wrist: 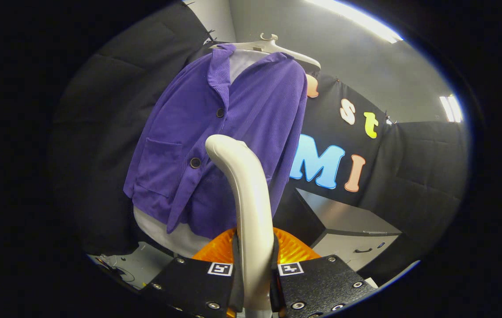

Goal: Iron the clothes twice with a garment steamer, once on the left side and once on the right side.

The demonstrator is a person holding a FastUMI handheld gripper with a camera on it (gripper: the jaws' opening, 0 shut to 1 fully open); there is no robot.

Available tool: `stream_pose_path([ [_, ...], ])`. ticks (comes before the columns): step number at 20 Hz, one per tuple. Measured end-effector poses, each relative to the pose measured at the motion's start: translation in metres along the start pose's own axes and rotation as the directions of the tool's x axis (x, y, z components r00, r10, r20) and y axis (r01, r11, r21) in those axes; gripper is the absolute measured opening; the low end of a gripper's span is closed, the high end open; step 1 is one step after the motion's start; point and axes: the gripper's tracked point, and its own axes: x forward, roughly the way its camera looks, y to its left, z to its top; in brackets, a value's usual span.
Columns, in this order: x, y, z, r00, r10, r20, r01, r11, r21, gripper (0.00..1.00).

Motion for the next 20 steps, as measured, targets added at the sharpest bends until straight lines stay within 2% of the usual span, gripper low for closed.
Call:
stream_pose_path([
  [3,-0.004,0.010,-0.026,0.999,0.018,-0.041,-0.019,0.999,-0.039,0.23],
  [12,-0.002,0.037,-0.098,0.981,0.072,-0.181,-0.080,0.996,-0.039,0.23],
  [16,-0.025,0.051,-0.123,0.970,0.115,-0.212,-0.128,0.991,-0.049,0.23],
  [20,-0.064,0.068,-0.146,0.945,0.202,-0.258,-0.221,0.974,-0.047,0.23],
])
